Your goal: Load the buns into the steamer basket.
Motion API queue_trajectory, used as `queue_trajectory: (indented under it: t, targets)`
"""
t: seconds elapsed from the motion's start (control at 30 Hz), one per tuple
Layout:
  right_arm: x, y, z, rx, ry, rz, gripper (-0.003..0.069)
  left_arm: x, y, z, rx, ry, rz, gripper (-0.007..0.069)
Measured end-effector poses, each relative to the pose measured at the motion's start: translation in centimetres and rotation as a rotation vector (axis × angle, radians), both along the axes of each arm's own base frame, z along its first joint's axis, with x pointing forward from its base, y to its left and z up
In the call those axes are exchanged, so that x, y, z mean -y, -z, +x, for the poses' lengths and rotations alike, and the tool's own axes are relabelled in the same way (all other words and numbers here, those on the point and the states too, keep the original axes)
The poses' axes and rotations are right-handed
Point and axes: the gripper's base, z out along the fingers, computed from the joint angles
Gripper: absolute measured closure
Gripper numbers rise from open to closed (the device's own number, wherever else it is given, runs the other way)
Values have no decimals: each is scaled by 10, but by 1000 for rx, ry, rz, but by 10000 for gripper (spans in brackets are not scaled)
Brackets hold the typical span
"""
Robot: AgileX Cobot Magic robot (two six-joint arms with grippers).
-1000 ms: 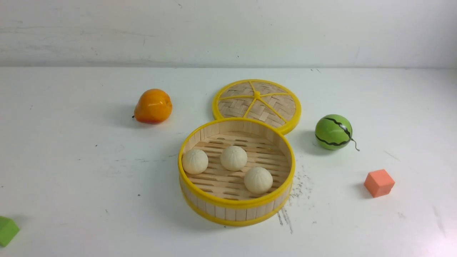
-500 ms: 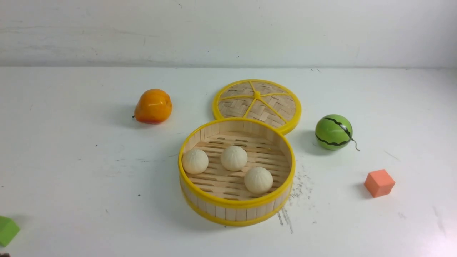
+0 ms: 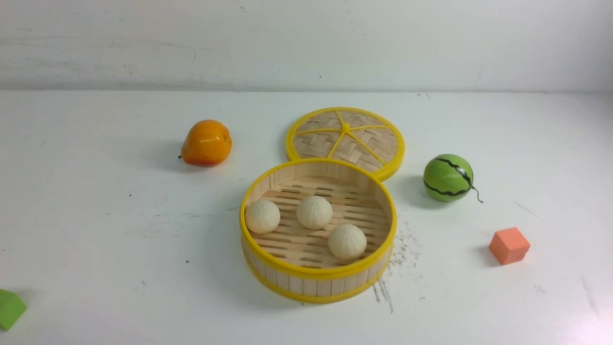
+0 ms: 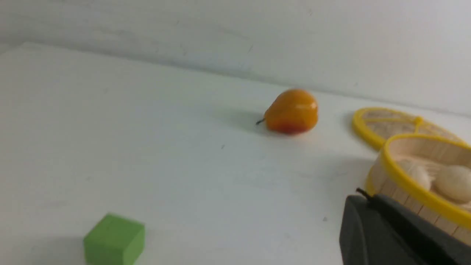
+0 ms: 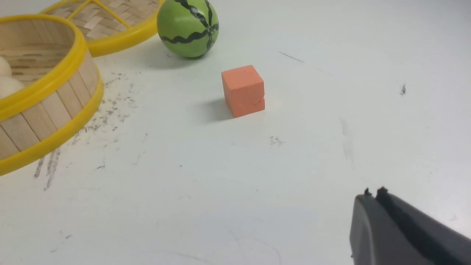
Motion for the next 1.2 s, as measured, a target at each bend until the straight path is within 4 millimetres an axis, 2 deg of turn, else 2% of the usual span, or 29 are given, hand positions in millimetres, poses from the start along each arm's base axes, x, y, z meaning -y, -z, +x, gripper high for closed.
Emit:
queue_trajectory:
  t: [0.07,0.27,1.2]
  targets:
    - [0,0,0,0,0,0,650,-1,12,0,-70,-18,2,638]
    - [0,0,0,0,0,0,640,-2,23,-2,-189,-24,10,638]
    - [0,0,0,0,0,0,601,-2,24,-3,-199,-25,15,638]
